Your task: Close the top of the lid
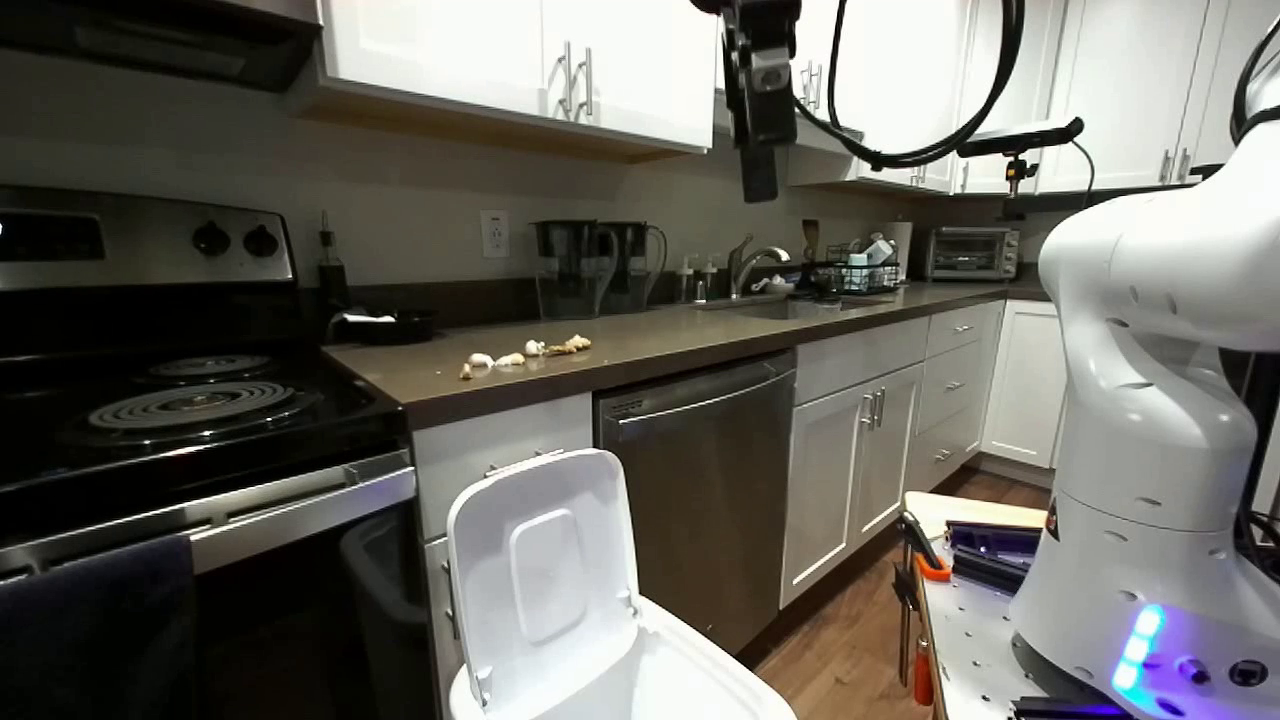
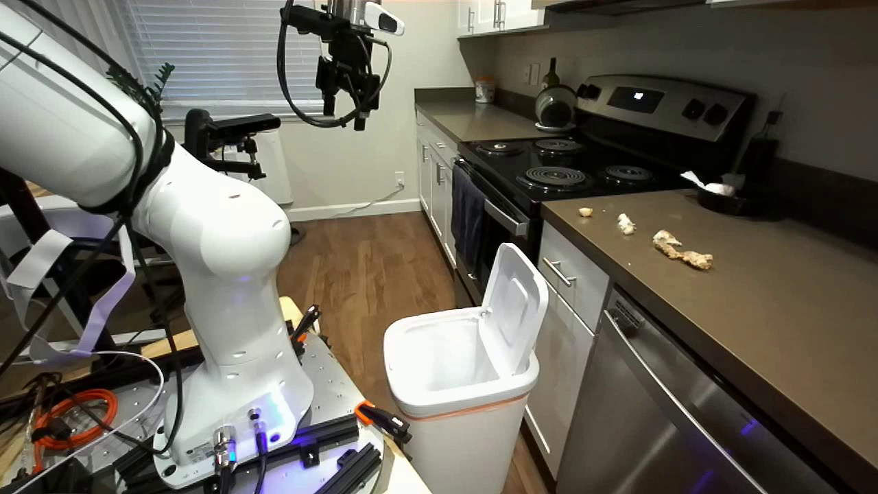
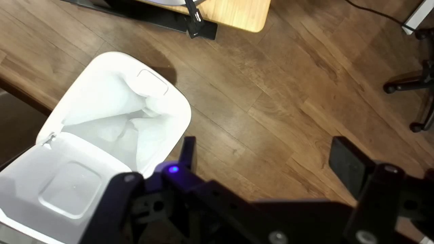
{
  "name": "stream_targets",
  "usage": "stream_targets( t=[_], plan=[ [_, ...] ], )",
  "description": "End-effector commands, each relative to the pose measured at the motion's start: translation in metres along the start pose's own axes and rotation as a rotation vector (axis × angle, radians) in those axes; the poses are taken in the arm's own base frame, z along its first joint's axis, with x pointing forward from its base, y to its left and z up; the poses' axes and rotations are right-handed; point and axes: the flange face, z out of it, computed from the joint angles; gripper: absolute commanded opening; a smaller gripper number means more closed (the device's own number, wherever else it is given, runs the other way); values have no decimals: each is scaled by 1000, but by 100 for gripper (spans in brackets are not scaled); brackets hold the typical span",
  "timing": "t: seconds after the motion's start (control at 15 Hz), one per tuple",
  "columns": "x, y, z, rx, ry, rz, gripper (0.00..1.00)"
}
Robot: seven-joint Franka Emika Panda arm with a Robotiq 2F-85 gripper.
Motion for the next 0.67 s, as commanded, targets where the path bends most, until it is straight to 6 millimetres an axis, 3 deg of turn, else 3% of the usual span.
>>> stream_targets(
  t=[0.0,0.33,0.6],
  plan=[
    [0,0,-1,0,-1,0,100],
    [0,0,-1,0,-1,0,100],
    [25,31,-9,-37,40,38,100]
  ],
)
